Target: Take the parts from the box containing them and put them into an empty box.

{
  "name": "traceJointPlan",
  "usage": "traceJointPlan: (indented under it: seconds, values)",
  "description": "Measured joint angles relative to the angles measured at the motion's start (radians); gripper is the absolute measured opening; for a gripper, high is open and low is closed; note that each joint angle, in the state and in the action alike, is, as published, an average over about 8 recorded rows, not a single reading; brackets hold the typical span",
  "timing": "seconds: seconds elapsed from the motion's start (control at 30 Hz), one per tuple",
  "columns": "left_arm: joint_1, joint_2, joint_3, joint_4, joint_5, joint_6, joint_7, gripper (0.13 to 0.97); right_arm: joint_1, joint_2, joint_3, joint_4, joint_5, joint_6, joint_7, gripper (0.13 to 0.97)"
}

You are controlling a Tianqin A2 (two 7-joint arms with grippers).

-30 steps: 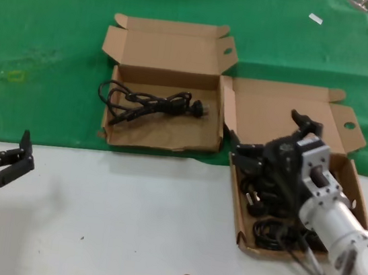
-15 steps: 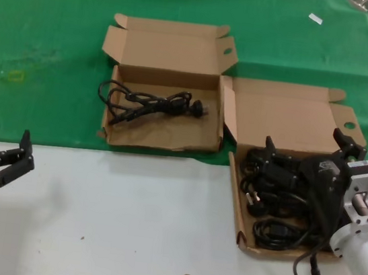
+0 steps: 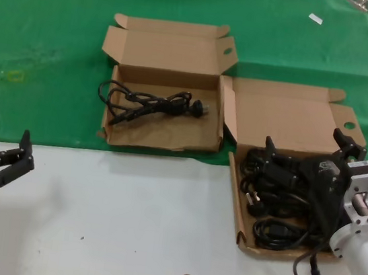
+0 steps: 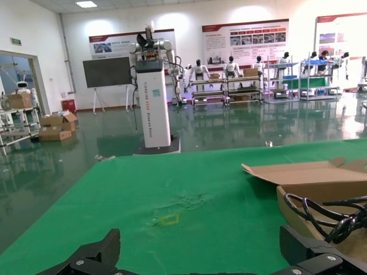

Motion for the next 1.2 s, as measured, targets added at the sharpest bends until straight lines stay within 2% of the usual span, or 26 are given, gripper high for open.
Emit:
traceJointPlan:
  seconds: [1.2]
  values:
    - [0.000, 0.000, 0.000, 0.000, 0.000, 0.000, 0.000, 0.966, 0.000, 0.000, 0.000, 0.000, 0.000, 0.000, 0.000, 0.966]
